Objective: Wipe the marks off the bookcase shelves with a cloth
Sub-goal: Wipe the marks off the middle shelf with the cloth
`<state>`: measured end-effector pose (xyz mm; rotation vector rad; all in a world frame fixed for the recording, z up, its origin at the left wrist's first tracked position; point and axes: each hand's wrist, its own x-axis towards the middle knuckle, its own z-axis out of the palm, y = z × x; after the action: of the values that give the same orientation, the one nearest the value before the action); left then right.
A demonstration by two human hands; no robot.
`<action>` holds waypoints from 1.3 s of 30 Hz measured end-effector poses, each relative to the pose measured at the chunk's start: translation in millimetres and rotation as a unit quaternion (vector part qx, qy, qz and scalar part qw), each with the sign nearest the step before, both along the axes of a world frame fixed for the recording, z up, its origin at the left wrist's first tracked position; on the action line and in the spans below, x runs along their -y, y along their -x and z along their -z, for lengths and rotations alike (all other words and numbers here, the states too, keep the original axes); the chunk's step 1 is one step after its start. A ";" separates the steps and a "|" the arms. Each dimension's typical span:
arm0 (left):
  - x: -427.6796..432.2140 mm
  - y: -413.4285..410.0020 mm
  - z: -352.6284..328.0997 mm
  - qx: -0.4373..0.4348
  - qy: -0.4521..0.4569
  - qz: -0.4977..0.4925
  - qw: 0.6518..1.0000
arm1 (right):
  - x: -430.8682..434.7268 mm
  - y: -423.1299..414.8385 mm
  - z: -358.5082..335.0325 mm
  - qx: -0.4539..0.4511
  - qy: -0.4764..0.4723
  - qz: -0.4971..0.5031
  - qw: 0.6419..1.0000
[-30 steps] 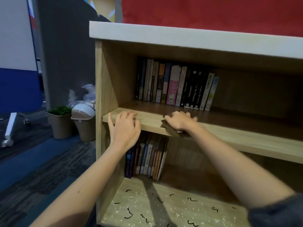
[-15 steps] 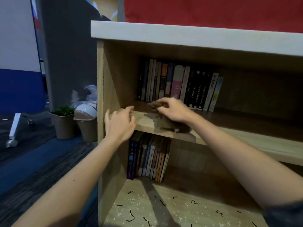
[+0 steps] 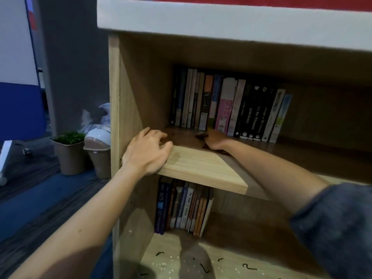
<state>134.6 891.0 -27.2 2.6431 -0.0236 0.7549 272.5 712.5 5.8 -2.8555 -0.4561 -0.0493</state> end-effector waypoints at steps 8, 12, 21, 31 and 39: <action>-1.4 -1.4 -0.4 0.006 0.018 0.002 1.000 | -61.9 -35.2 -3.2 0.019 -0.018 -0.039 0.999; -0.2 0.0 0.9 0.018 0.038 -0.004 0.999 | -50.4 -23.8 -4.7 -0.008 -0.046 -0.096 0.994; 1.8 2.6 2.9 0.053 0.071 -0.019 0.996 | -76.9 -17.7 0.6 0.000 -0.050 -0.131 0.990; 1.5 3.2 2.3 0.055 0.075 -0.017 0.996 | -92.0 -26.3 -1.2 -0.001 -0.062 -0.118 0.991; -1.9 -0.5 5.0 0.079 0.082 -0.002 0.994 | -52.2 11.5 -2.6 -0.033 -0.083 -0.166 0.982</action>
<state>135.1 892.9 -32.2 2.4253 0.0001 0.9250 260.9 764.7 8.4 -2.5725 -0.8645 0.0639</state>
